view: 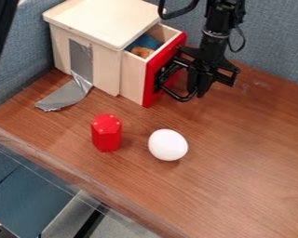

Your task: Open the drawer

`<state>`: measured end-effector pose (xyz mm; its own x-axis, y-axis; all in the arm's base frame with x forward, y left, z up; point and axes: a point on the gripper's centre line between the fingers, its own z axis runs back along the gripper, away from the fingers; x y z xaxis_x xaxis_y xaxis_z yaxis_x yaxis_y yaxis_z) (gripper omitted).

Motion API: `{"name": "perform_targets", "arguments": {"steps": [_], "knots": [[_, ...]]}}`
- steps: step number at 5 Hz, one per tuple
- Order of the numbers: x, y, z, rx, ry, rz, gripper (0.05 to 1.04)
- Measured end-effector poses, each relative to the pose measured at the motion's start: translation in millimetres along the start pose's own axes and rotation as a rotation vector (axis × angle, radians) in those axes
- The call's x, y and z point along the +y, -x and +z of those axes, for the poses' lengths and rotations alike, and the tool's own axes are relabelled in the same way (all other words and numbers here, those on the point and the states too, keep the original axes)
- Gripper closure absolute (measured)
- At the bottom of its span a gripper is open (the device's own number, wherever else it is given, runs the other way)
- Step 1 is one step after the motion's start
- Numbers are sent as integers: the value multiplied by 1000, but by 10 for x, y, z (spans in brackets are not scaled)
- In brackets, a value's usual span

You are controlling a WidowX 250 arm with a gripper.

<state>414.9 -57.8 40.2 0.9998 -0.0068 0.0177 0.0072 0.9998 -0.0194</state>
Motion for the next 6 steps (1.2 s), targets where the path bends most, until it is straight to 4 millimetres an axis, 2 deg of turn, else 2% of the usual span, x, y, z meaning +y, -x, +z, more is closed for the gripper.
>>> {"name": "perform_targets", "arguments": {"steps": [6], "knots": [[-390, 37, 93, 17, 70, -20, 953]]}}
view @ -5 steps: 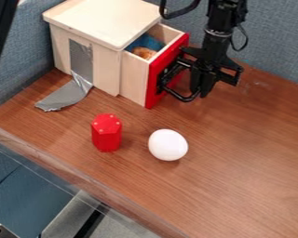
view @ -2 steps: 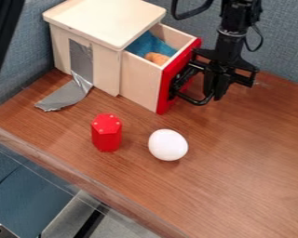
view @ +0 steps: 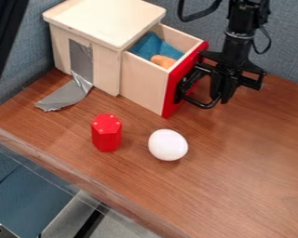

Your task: Open the drawer

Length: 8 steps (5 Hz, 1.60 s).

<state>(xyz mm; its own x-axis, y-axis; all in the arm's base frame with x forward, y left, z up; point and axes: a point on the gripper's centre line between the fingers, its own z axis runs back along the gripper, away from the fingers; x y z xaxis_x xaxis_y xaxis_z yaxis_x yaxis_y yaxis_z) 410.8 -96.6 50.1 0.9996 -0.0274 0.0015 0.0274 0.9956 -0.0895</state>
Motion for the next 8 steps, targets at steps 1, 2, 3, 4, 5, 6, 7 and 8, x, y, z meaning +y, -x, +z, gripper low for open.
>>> {"name": "perform_targets", "arguments": {"steps": [1, 2, 3, 4, 5, 6, 7, 8], "knots": [[-35, 12, 0, 8, 22, 1, 953], [-58, 9, 12, 8, 36, 2, 953], [-85, 10, 27, 12, 52, 0, 953], [-125, -34, 94, -1, 66, 3, 953], [-147, -27, 94, 1, 72, -4, 953], [-174, -13, 94, 5, 73, -10, 953], [-187, -5, 89, 10, 70, -20, 907], [-193, -17, 118, 11, 61, -25, 677]]}}
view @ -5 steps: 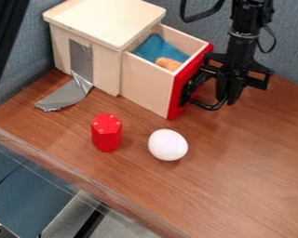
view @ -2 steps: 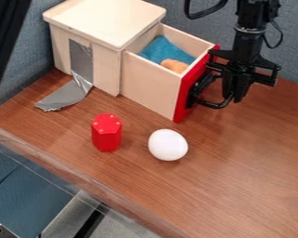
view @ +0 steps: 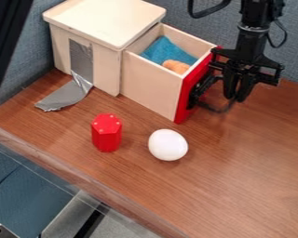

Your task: Open the drawer

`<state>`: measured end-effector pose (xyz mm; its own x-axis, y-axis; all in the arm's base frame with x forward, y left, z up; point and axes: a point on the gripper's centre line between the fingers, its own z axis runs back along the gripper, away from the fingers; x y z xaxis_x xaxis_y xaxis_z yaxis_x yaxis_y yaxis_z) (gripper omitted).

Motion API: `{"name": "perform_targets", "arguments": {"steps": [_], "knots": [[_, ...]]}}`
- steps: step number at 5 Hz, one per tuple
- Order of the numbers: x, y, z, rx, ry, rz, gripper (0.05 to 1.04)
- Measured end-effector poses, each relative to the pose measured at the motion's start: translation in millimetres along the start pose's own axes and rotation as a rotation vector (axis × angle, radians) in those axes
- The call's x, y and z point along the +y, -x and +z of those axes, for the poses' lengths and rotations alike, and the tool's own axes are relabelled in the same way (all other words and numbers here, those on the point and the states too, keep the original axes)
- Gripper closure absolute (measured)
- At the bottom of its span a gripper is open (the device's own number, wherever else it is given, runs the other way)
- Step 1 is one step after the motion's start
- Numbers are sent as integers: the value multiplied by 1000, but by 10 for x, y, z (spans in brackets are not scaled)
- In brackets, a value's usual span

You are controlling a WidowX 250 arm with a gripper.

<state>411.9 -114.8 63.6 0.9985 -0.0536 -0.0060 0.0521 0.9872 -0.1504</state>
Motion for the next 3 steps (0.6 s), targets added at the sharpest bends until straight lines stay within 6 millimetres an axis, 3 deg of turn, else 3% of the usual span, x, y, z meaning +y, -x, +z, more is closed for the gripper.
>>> {"name": "perform_targets", "arguments": {"steps": [2, 3], "knots": [[8, 18, -50, 1, -11, -3, 104], [38, 75, -43, -3, -28, -6, 79]]}}
